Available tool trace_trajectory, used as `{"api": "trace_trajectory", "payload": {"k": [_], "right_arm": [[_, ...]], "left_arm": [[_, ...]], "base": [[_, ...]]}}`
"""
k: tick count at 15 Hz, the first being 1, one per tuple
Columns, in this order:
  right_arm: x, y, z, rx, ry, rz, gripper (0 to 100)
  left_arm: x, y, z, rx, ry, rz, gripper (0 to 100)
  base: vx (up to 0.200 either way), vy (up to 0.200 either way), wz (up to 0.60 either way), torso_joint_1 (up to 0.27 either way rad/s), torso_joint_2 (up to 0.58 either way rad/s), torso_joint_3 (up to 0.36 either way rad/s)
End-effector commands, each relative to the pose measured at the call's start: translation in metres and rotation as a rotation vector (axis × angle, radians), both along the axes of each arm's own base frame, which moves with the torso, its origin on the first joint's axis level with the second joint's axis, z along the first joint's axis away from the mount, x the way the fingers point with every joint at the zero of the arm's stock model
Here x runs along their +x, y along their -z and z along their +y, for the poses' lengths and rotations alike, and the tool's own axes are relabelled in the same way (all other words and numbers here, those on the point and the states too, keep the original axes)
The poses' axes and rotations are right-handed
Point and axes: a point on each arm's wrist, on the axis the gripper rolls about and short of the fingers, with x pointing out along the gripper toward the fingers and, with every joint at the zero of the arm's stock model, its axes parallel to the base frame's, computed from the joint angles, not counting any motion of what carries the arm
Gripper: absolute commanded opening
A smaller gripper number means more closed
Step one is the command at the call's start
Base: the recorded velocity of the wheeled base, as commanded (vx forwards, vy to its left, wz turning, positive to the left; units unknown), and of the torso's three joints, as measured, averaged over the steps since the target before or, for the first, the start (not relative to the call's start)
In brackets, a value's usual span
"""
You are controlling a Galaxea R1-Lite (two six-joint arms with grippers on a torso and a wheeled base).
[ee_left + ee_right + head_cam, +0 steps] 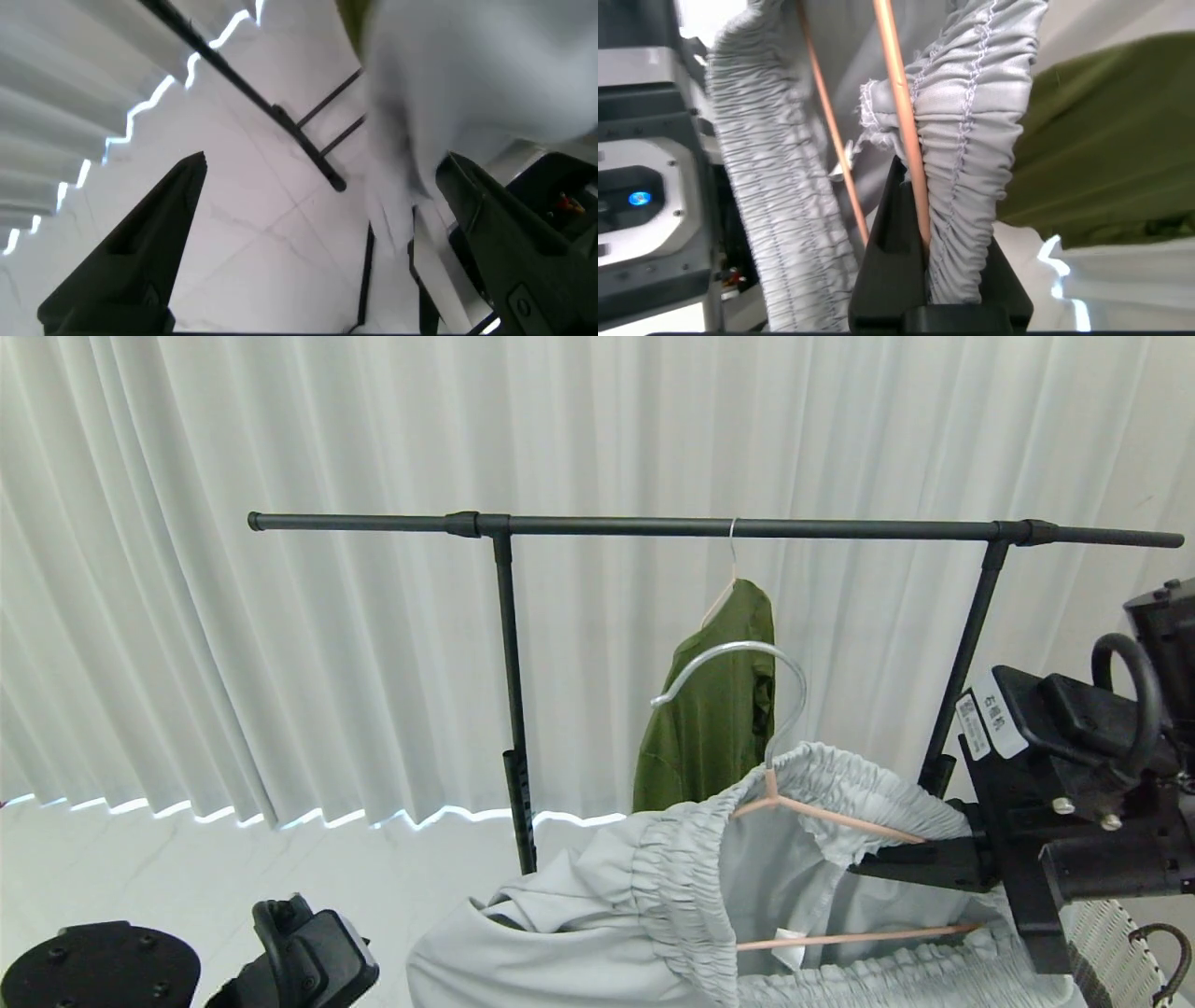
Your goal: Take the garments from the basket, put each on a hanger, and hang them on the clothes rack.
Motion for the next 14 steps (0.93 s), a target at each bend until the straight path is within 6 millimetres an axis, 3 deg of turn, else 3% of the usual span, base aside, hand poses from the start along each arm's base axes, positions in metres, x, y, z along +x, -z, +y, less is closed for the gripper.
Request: {"api": "trace_trajectory", "payload": {"k": [1,6,7,11,14], "right_arm": [[-0.002,-0.004,-0.001,0.013,-0.005,-0.012,0],[-0.004,-0.005,-0.001,0.025,-0.025,-0.009,0],[-0.004,-0.005,-0.002,0.025,-0.025,-0.009,0],[-0.003,-0.004,-0.006,0.010,0.004,-0.006,0],[0.000,-0.004,-0.014,-0.001,0.050,0.009,0]], "left_arm": [[0.007,0.005,0.000,0.013,-0.024,0.037,100],[0.005,0.003,-0.001,-0.040,0.048,0.064,100],[0.005,0.004,-0.001,-0.040,0.048,0.064,0],[0.004,0.004,0.007,-0.043,-0.005,0.057,0],[0.004,0.007,0.028,-0.050,-0.148,0.050,0]], "base": [[0.000,0.000,0.00,0.000,0.00,0.000],[0.000,0.000,0.00,0.000,0.00,0.000],[0.000,0.000,0.00,0.000,0.00,0.000],[0.000,0.000,0.00,0.000,0.00,0.000],[0.000,0.000,0.00,0.000,0.00,0.000]]}}
